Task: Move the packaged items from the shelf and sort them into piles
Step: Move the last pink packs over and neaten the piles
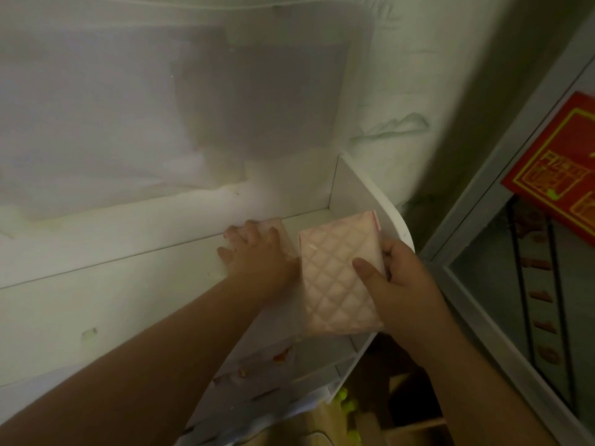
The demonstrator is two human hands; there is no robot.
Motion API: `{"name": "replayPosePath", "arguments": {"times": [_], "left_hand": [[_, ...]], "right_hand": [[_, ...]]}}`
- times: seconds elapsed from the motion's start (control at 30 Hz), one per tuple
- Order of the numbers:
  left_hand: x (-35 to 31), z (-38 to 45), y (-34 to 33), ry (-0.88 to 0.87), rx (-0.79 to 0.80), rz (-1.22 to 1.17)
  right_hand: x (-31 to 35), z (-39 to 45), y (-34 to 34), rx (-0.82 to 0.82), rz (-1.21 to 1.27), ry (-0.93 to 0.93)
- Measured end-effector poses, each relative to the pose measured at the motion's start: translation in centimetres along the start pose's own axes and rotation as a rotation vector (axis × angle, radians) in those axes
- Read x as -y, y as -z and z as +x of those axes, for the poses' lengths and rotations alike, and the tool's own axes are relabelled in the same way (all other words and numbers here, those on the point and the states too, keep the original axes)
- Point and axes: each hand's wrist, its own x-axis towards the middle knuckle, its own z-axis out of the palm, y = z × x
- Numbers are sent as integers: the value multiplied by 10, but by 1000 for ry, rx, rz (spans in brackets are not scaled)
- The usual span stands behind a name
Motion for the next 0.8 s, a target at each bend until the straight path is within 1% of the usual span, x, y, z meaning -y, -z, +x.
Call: {"name": "replayPosePath", "arguments": {"times": [0.17, 0.27, 0.37, 0.43, 0.5, 0.57, 0.7, 0.8], "left_hand": [[20, 4, 0, -96, 78, -38], [38, -6, 0, -25, 93, -73], [53, -19, -1, 50, 107, -17], [56, -25, 2, 45, 84, 16], [56, -27, 7, 29, 59, -7], [57, -27, 13, 42, 51, -69], [64, -27, 19, 133, 49, -209], [73, -29, 22, 108, -39, -264]], "right_hand": [[0, 3, 0, 10, -4, 9], [-1, 6, -2, 20, 0, 19], [-1, 10, -5, 37, -2, 29], [0, 13, -9, 49, 1, 38], [1, 16, -12, 64, 9, 42], [2, 18, -16, 76, 13, 49], [5, 21, -19, 98, 23, 71], [5, 23, -21, 103, 42, 78]]}}
